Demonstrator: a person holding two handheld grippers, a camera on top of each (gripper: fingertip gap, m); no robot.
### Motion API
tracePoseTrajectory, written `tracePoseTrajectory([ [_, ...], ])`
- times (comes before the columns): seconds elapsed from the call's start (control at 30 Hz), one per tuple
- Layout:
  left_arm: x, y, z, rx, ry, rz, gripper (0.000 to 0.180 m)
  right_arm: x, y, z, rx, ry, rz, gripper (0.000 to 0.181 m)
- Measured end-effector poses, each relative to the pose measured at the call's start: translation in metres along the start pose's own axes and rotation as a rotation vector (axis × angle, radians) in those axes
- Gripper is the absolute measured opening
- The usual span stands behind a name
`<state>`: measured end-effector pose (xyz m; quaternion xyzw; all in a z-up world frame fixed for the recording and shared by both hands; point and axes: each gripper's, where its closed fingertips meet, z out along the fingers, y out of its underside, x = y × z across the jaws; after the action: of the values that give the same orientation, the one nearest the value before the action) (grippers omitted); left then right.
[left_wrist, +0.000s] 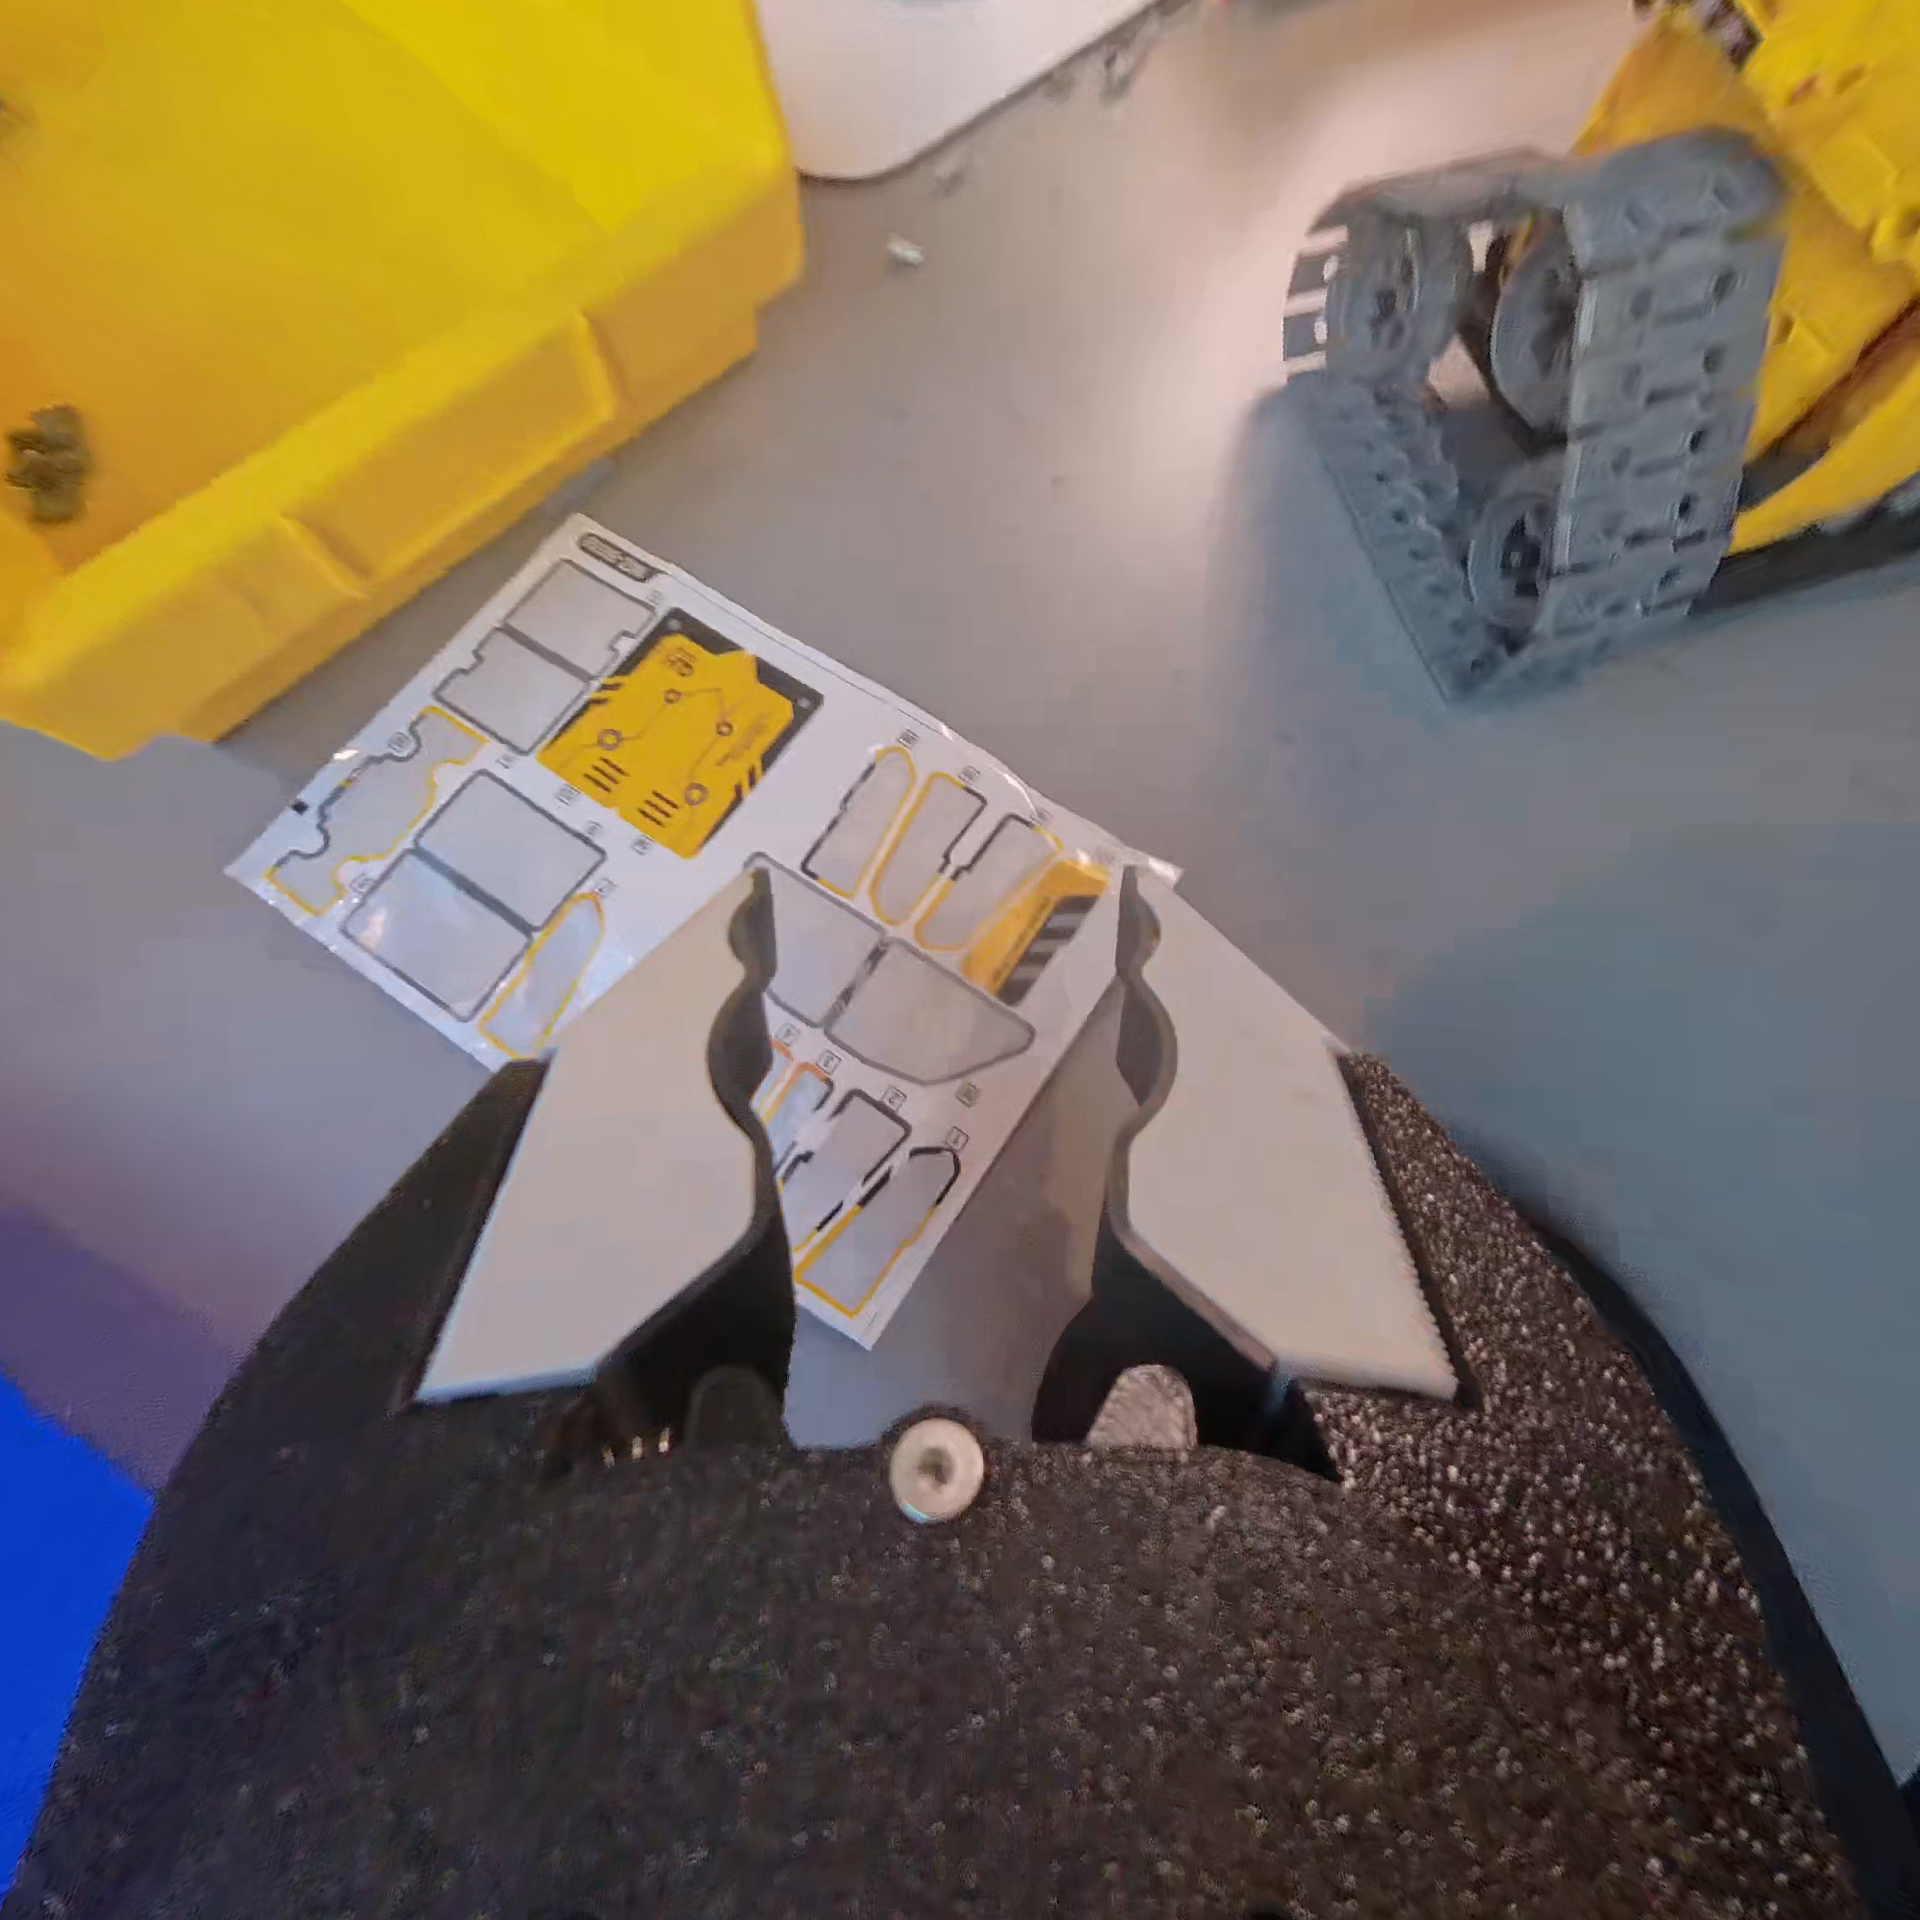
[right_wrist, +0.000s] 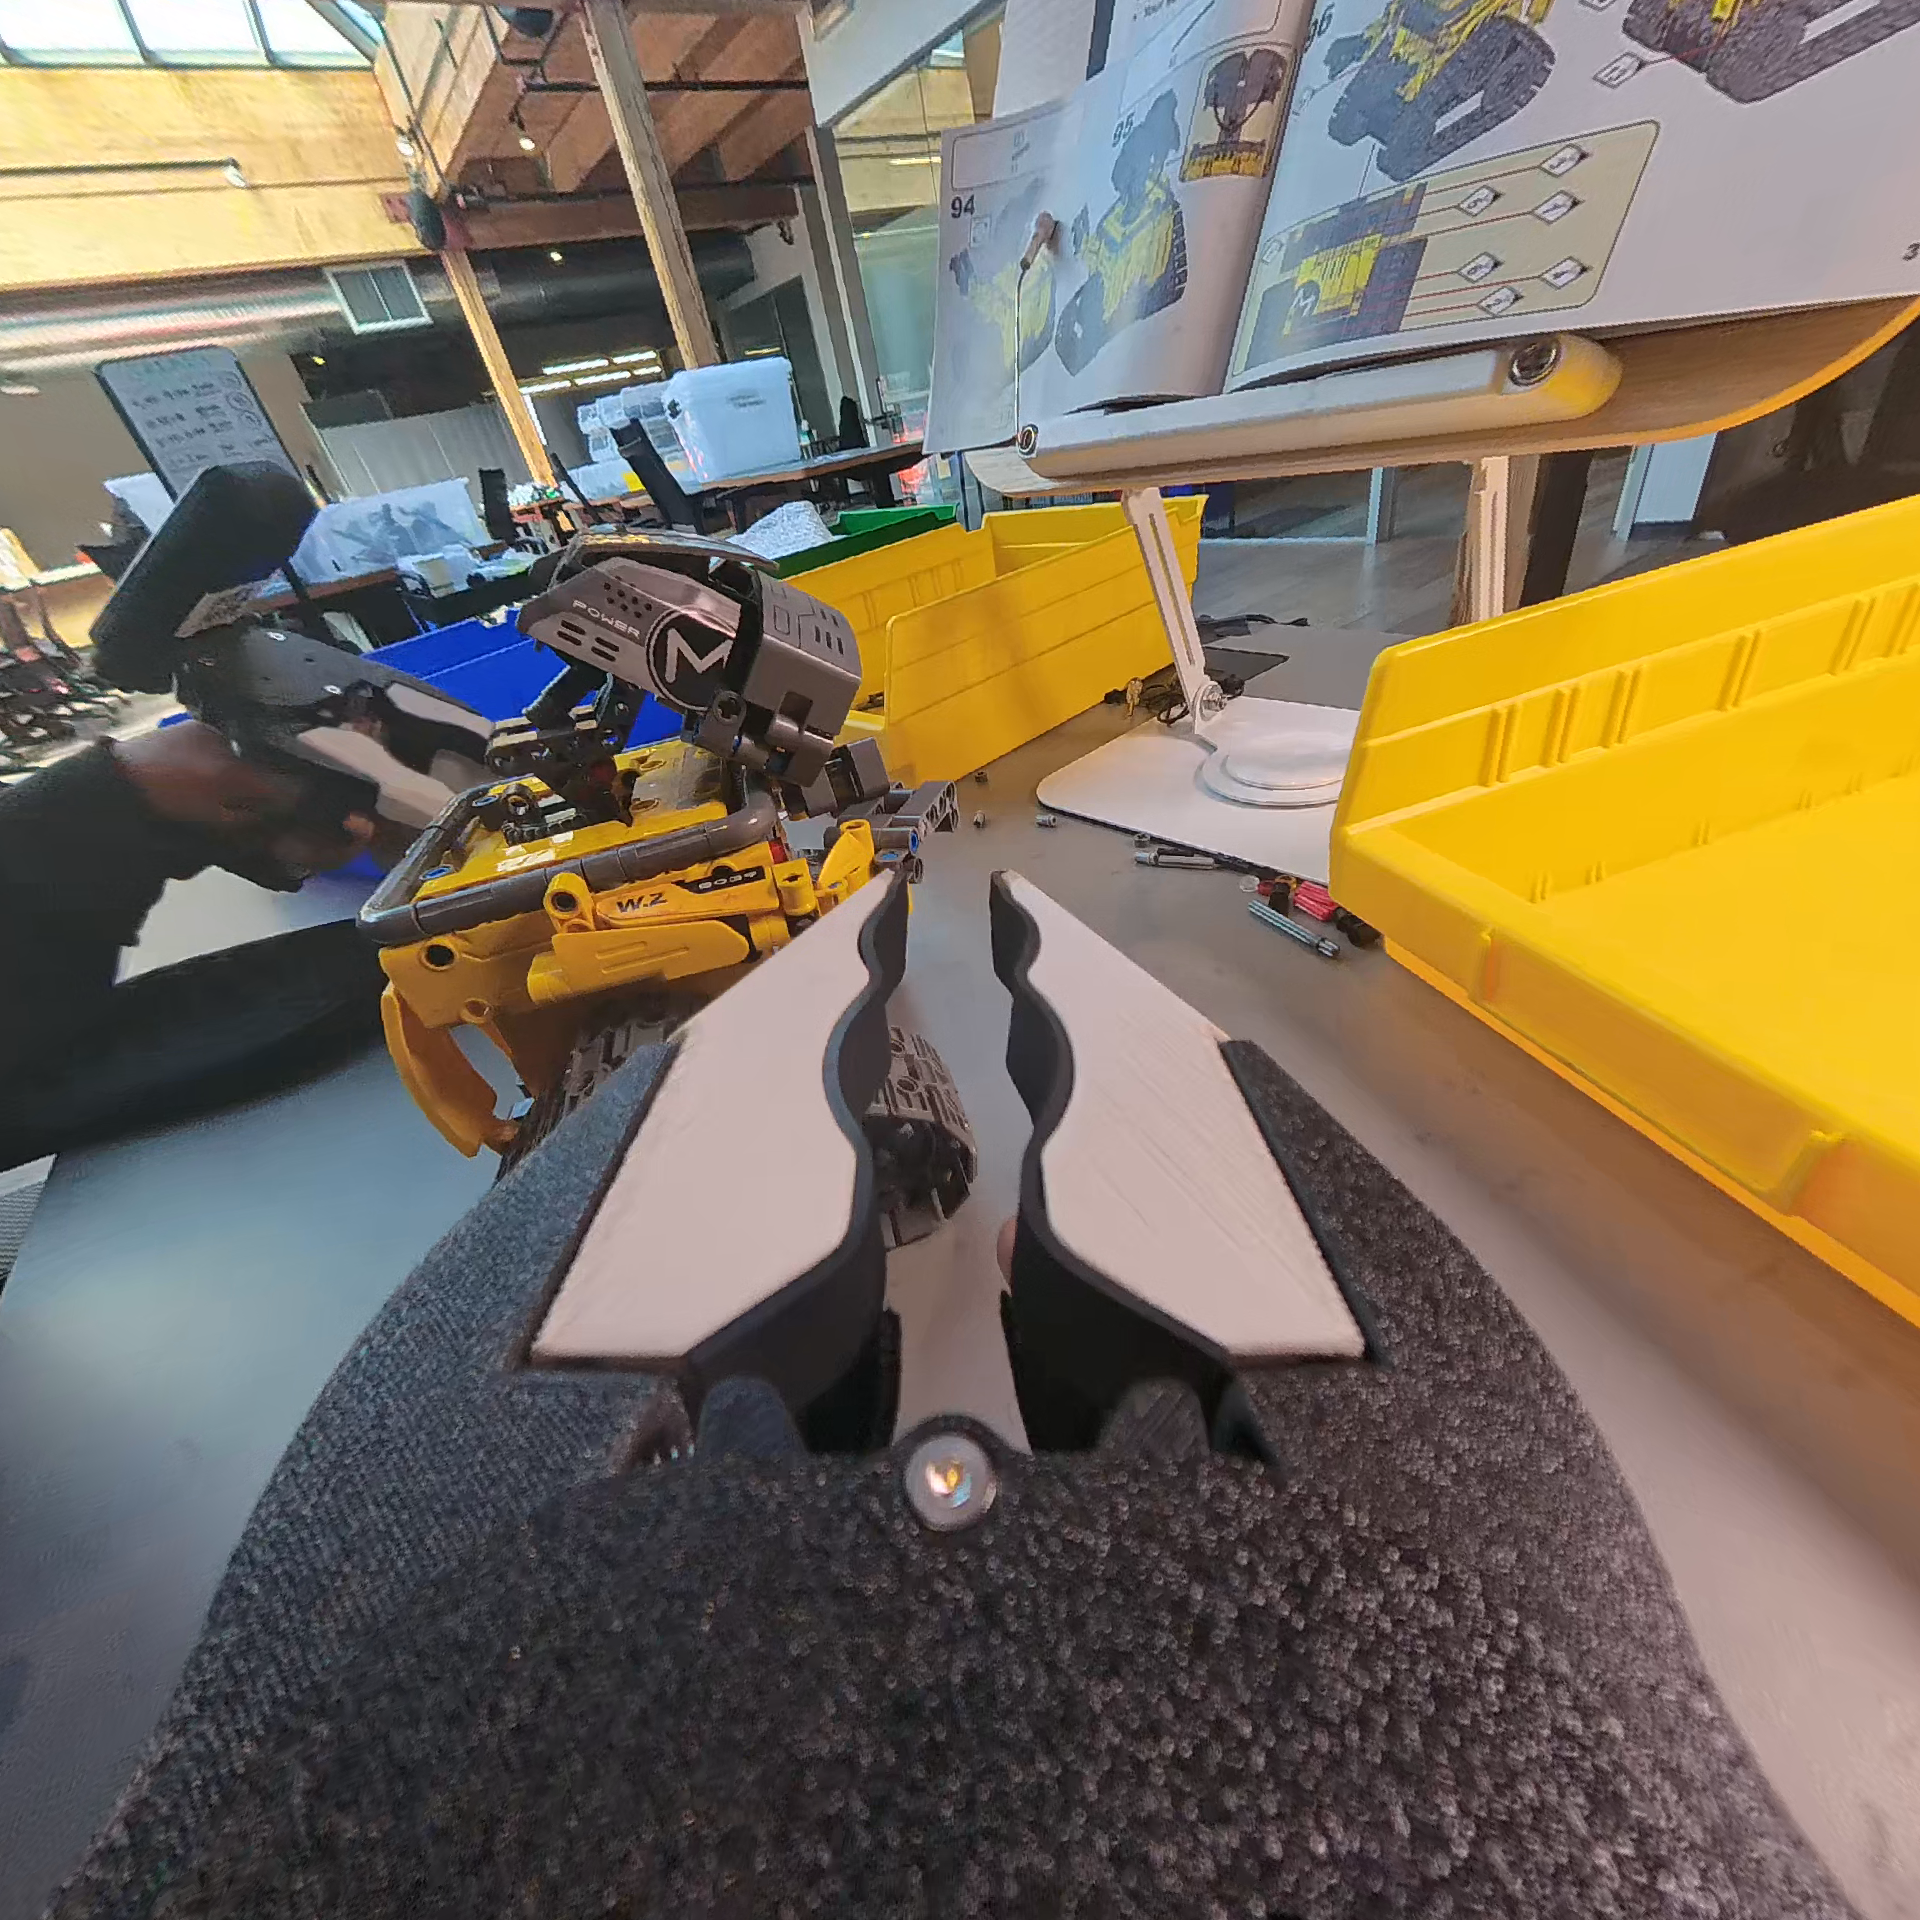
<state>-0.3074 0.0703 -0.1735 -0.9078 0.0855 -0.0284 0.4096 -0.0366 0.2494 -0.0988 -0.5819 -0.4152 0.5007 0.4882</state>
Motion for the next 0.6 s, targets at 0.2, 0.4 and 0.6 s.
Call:
tracePoseTrajectory([
  [0.2,0.017,0.027,0.017,-0.154,0.028,0.256,0.055,0.002,0.006,0.002,-0.025,0.003,0.001,0.015],
  [0.4,0.016,0.028,0.016,-0.169,-0.026,0.375,0.000,0.004,0.008,0.001,-0.035,0.021,-0.028,0.015],
  [0.6,0.020,0.001,0.000,-0.008,-0.134,0.440,0.000,-0.003,-0.003,-0.001,0.011,0.002,-0.072,0.015],
])
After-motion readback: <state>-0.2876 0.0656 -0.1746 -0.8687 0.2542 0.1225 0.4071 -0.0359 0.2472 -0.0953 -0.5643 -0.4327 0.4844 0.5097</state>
